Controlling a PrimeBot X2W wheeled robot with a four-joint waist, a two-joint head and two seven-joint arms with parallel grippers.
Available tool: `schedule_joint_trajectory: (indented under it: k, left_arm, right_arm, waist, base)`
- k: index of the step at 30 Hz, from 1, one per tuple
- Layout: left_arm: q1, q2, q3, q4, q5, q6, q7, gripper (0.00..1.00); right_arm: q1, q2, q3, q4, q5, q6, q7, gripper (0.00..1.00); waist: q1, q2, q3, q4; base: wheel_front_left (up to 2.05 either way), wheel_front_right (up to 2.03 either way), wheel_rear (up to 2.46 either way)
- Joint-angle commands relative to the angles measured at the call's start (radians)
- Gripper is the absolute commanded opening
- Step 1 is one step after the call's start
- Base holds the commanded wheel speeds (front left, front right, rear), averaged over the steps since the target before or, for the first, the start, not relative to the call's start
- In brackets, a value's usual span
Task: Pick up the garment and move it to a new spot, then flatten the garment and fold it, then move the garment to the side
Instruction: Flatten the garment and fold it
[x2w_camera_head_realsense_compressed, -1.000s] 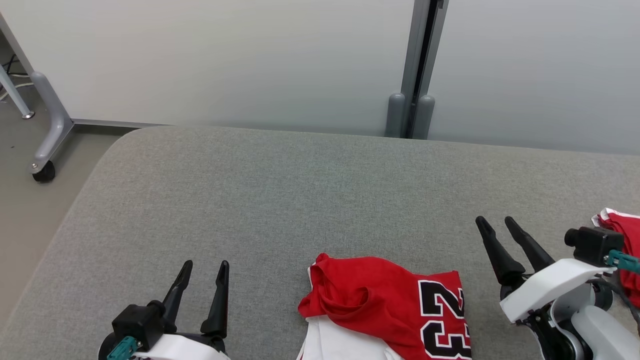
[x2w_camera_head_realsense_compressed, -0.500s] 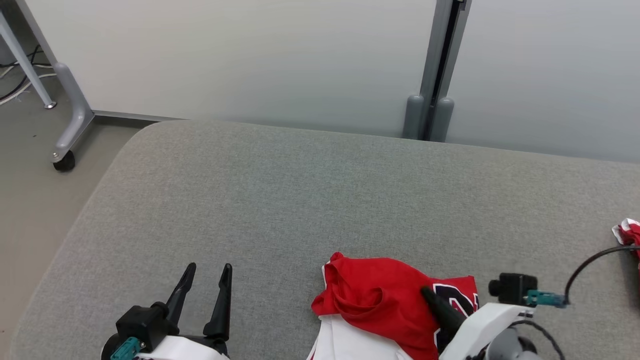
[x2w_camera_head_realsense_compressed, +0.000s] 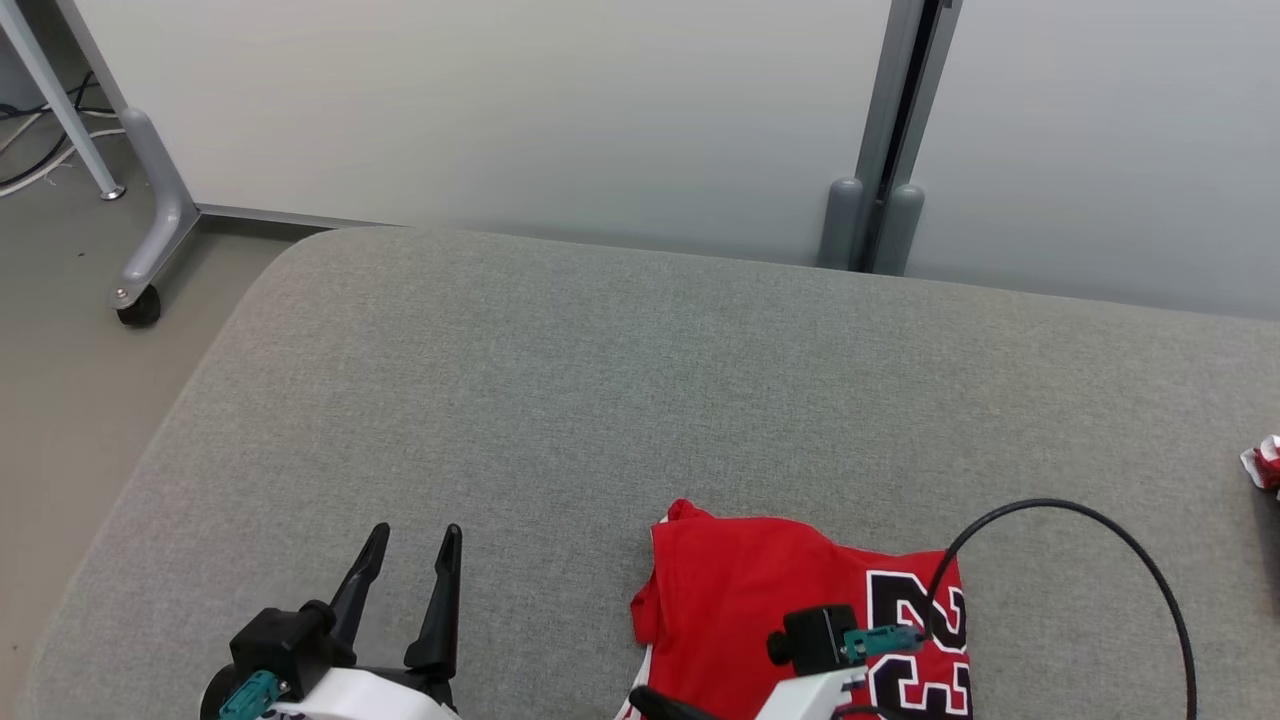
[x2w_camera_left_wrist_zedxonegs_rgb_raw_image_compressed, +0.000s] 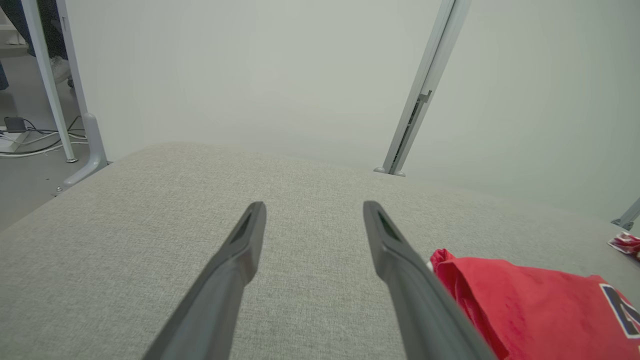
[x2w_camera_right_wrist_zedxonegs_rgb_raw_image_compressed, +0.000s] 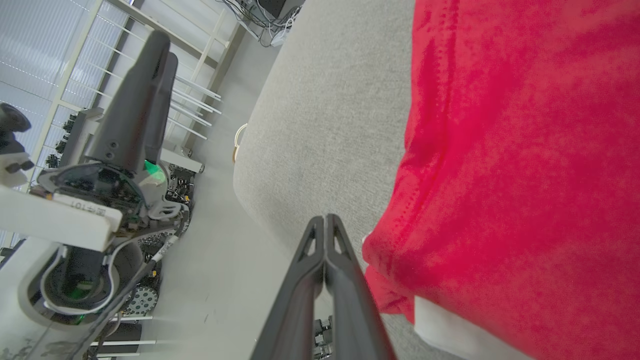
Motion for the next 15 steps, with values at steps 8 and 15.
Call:
schedule_joint_trajectory:
  k: [8, 15]
  left_arm:
    - [-0.003, 0.005, 0.014, -0.015, 0.002, 0.009, -0.004, 1.00]
    - [0.010, 0.001, 0.025, -0.027, 0.003, 0.013, -0.004, 1.00]
  right_arm:
    - [-0.075, -0.113, -0.038, -0.156, 0.005, 0.001, -0.124, 0.00]
    - [-0.085, -0.235, -0.188, -0.216, -0.096, 0.001, -0.219, 1.00]
  waist:
    - [0.0000, -0.0001, -0.008, -0.044]
    - [0.0000, -0.0001, -0.013, -0.085]
  base:
    - [0.00, 0.00, 0.00]
    - [0.00, 0.00, 0.00]
